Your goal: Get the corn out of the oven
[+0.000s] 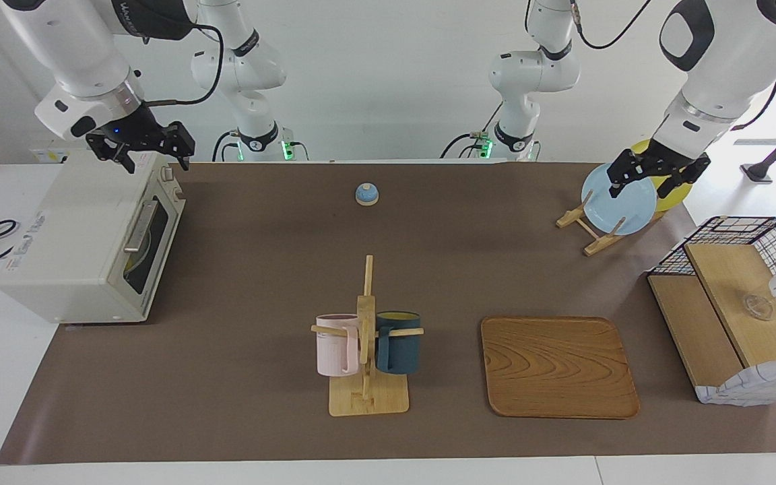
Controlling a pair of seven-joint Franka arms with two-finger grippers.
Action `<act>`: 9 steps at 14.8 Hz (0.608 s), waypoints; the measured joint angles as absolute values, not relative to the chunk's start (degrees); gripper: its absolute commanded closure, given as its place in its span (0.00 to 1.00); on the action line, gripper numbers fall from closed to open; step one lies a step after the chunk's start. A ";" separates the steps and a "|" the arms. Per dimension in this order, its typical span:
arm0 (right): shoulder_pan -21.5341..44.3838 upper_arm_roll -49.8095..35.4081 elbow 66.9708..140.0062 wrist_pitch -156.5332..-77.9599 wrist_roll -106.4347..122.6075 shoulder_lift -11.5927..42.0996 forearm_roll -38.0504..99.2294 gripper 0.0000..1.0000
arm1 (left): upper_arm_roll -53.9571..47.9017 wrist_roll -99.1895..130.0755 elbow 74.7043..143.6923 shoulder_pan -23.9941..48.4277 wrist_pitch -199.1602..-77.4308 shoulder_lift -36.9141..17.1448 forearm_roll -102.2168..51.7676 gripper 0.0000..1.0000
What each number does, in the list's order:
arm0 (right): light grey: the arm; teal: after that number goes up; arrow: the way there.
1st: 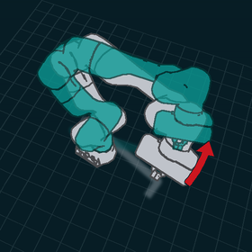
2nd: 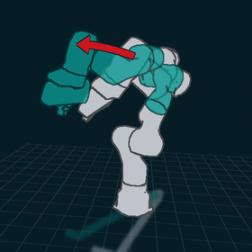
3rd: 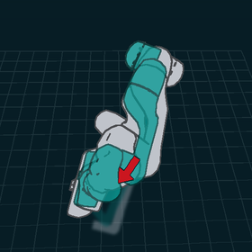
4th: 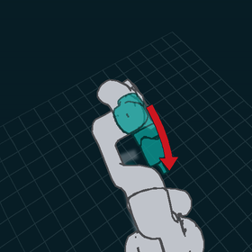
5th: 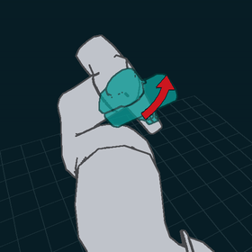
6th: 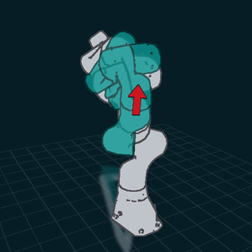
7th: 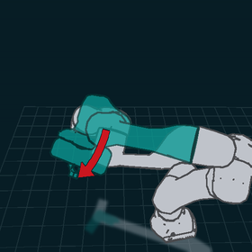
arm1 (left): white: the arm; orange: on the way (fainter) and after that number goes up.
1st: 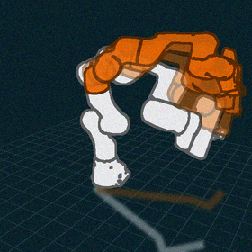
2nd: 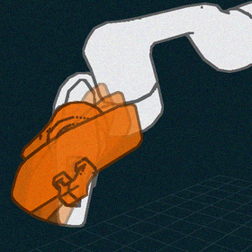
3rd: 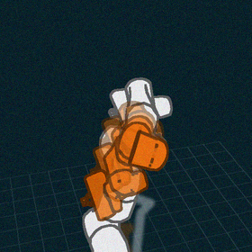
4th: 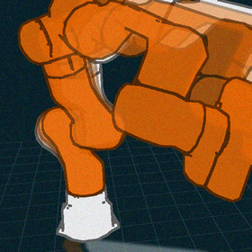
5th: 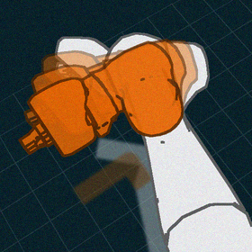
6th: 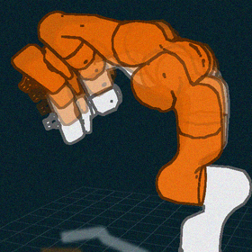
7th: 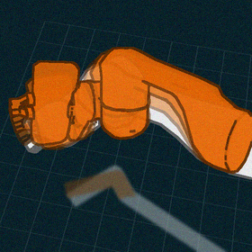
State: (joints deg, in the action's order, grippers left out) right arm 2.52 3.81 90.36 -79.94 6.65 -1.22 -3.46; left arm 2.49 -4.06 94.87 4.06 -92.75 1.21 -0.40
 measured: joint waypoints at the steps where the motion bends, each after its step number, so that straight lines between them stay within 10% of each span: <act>1: 2.52 3.81 90.36 -79.94 6.65 -1.22 -3.46 0.00 | 2.49 -4.06 94.87 4.06 -92.75 1.21 -0.40 0.00; 7: 2.48 3.81 90.27 -79.94 6.24 -1.23 -3.45 0.00 | 2.49 -4.06 94.87 4.06 -92.75 1.21 -0.40 0.00; 9: 1.77 3.83 90.56 -81.41 6.24 -1.26 -3.45 0.74 | 2.49 -4.06 94.87 4.06 -92.75 1.21 -0.40 0.00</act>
State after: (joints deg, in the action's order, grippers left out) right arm 1.77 3.83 90.56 -81.41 6.24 -1.26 -3.45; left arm 2.49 -4.06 94.87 4.06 -92.75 1.21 -0.40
